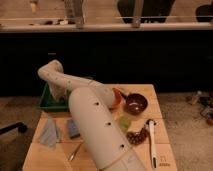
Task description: Place pepper in table surface
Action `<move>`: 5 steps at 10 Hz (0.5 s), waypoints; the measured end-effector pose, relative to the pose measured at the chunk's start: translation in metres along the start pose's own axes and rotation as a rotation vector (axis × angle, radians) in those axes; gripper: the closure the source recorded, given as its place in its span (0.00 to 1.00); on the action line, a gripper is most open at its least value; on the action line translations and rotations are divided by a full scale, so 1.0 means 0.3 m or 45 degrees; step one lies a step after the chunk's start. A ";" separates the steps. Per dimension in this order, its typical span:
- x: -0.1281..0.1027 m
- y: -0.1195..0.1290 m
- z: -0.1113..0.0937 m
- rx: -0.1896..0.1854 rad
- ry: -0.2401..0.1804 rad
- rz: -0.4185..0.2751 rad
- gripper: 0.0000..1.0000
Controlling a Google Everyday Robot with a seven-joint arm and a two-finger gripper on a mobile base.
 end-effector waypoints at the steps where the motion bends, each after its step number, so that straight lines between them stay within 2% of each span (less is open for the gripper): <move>1: 0.000 -0.004 -0.015 -0.001 0.014 -0.007 1.00; 5: -0.002 -0.002 -0.111 -0.004 0.108 0.001 1.00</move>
